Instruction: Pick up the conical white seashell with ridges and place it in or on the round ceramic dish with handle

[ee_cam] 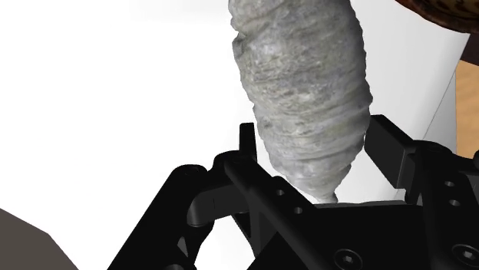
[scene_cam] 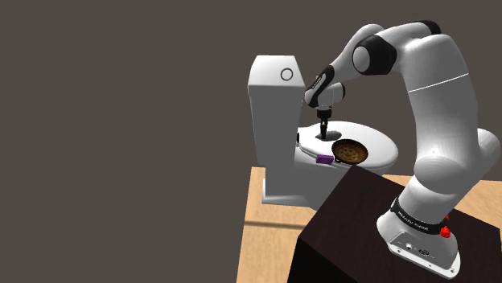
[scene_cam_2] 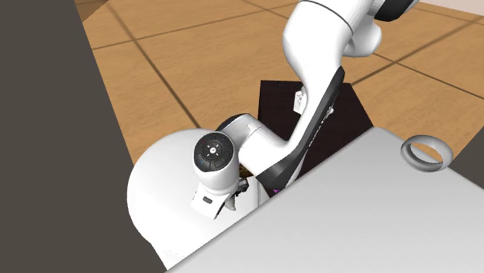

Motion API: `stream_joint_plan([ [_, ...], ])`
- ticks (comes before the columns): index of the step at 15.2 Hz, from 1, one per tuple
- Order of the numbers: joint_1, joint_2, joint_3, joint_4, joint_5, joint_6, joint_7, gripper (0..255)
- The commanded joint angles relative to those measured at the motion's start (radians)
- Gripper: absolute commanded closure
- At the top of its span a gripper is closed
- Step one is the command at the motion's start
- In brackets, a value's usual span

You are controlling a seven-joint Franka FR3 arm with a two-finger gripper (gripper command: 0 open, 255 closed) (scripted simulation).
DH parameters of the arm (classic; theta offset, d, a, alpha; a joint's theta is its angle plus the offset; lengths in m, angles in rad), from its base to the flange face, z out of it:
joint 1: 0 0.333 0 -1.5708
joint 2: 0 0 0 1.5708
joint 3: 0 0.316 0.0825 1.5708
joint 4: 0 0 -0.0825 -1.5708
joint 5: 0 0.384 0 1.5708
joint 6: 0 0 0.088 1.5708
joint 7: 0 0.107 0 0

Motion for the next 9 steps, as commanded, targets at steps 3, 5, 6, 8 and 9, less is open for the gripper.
stream_joint_plan([
  [3, 0.0, 0.001, 0.0, 0.0, 0.0, 0.0, 0.0, 255],
  [5, 0.0, 0.001, 0.0, 0.001, 0.0, 0.0, 0.0, 255],
  [6, 0.0, 0.001, 0.0, 0.001, 0.0, 0.0, 0.0, 255],
  [8, 0.0, 0.0, 0.0, 0.0, 0.0, 0.0, 0.0, 255],
  [9, 0.003, -0.01, -0.003, -0.002, -0.004, -0.008, 0.001, 255],
])
